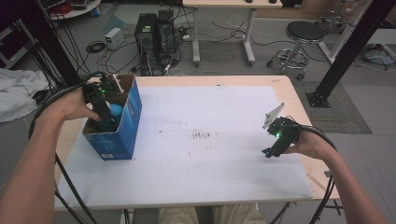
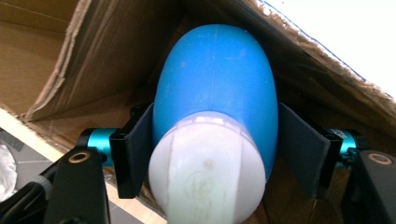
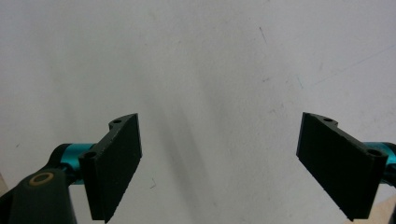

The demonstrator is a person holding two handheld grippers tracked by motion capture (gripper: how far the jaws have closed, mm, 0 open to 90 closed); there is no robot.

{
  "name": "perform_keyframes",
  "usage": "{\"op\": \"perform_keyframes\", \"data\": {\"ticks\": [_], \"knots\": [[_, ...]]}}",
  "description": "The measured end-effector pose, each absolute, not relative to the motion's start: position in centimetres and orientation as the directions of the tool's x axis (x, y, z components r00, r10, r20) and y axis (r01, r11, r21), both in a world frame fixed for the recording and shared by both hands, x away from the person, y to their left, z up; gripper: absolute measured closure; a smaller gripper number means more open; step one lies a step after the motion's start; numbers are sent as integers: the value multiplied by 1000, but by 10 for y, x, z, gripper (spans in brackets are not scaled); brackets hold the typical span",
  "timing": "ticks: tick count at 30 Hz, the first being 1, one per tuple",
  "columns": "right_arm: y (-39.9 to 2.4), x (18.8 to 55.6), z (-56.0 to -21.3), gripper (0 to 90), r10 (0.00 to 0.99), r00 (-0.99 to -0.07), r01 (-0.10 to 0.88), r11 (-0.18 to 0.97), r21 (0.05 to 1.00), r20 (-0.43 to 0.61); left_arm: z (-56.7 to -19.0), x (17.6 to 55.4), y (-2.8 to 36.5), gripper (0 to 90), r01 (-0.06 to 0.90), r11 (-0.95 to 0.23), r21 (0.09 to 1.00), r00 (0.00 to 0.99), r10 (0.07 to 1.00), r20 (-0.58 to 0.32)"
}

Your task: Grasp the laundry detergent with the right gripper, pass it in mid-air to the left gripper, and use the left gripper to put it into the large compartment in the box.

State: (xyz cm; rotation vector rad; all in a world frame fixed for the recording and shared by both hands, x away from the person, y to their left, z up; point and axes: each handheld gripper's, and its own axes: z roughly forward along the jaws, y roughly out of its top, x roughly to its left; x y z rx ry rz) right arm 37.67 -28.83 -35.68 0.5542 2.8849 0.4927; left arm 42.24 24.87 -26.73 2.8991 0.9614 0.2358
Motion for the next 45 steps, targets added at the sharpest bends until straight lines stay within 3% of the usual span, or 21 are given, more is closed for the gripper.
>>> {"op": "perform_keyframes", "data": {"ticks": [28,45], "knots": [[-288,375,-359,133,382,-918,327,881,342,-105,-231,420,239,262,565,-815,127,795,579,182],[-286,374,-360,134,379,-919,325,884,336,-108,-196,409,177,245,437,-886,153,850,462,251]]}}
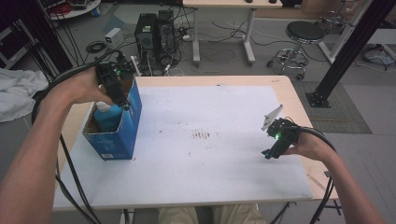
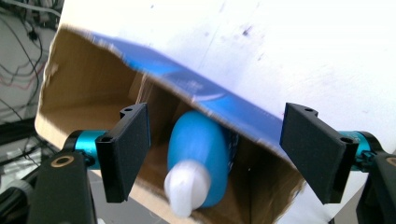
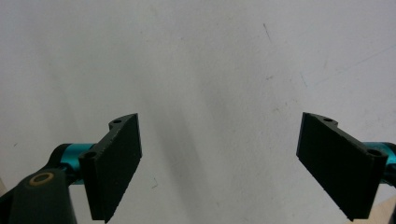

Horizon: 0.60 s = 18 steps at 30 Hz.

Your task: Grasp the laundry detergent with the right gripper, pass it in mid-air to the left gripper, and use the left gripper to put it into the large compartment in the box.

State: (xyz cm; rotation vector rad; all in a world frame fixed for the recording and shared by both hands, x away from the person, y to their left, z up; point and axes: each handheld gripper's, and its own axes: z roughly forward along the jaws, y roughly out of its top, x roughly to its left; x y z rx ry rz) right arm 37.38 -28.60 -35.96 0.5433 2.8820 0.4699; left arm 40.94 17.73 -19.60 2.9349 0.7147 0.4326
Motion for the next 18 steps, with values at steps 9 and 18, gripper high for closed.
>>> {"op": "perform_keyframes", "data": {"ticks": [9,18], "knots": [[-286,374,-361,133,378,-919,324,884,336,-109,-200,403,122,244,319,-938,132,903,343,257],[-282,373,-363,133,368,-923,316,891,327,-112,-226,401,75,202,229,-966,124,936,253,246]]}}
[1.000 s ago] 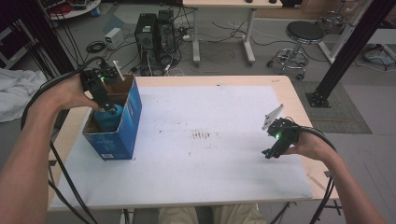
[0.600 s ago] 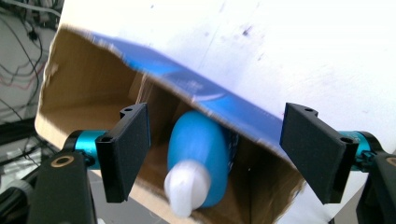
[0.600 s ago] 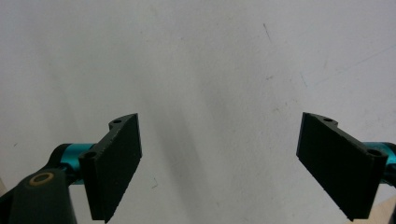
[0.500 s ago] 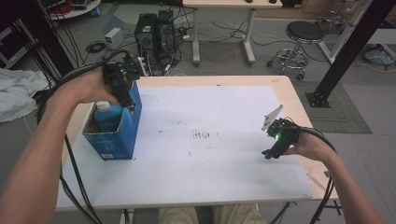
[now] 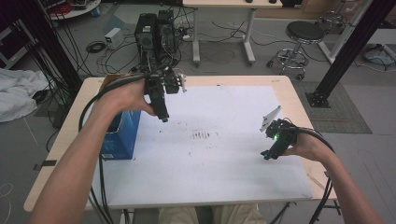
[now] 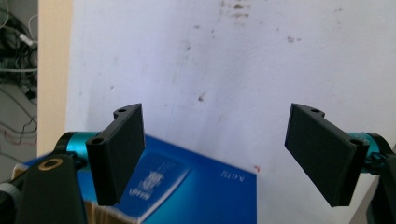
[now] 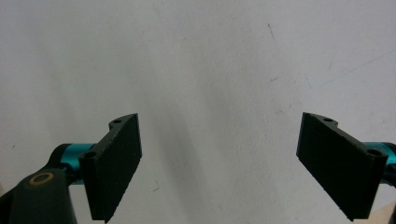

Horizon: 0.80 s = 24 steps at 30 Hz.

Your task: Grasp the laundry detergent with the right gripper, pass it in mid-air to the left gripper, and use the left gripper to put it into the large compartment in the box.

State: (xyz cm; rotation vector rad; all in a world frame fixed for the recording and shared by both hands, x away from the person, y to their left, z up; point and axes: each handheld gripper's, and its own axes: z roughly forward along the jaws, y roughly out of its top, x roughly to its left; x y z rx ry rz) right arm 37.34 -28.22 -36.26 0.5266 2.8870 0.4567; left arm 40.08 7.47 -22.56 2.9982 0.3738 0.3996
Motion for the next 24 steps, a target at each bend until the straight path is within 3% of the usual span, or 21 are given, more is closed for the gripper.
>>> {"op": "perform_keyframes", "data": {"ticks": [11,24], "knots": [[-279,373,-355,133,367,-922,311,893,326,-127,-265,397,44,160,165,-980,109,965,184,189],[-279,377,-345,133,376,-915,313,890,332,-144,-306,397,35,160,177,-979,100,969,191,155]]}}
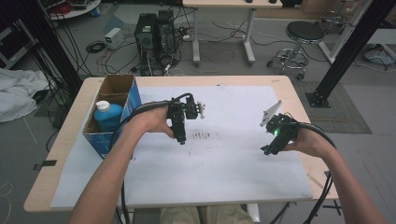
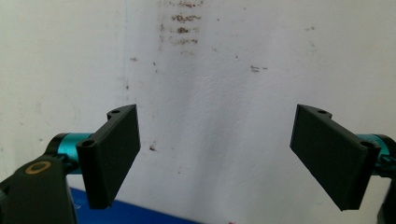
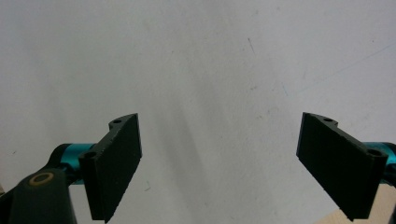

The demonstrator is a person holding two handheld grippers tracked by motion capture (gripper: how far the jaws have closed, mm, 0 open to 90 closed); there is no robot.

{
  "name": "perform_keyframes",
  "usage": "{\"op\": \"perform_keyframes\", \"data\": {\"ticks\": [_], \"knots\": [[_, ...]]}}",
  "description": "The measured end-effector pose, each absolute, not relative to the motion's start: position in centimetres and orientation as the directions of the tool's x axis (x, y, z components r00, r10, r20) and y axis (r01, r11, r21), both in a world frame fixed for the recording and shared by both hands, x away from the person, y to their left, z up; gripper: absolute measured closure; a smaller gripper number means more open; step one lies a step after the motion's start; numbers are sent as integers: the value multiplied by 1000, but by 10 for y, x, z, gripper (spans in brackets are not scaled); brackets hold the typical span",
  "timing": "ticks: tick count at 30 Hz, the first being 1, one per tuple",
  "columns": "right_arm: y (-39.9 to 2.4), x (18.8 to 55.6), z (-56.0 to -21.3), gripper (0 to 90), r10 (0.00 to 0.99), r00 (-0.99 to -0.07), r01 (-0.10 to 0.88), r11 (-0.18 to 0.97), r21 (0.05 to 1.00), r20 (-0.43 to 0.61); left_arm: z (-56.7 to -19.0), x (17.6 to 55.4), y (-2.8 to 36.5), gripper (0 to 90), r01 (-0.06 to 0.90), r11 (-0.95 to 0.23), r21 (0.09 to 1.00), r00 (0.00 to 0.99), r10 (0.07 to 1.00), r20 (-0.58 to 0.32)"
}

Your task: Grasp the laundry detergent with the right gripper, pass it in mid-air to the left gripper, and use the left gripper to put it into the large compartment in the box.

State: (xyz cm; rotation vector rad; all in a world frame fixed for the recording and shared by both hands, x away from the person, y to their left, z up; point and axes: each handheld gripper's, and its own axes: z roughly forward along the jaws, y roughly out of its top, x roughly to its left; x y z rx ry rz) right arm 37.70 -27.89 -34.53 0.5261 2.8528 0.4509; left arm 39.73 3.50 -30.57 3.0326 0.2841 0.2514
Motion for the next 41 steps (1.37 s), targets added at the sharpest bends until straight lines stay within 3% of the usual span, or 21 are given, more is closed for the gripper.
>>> {"op": "perform_keyframes", "data": {"ticks": [41], "knots": [[-273,378,-341,133,375,-913,309,892,329,-158,-310,389,40,160,177,-977,122,966,196,168]]}}
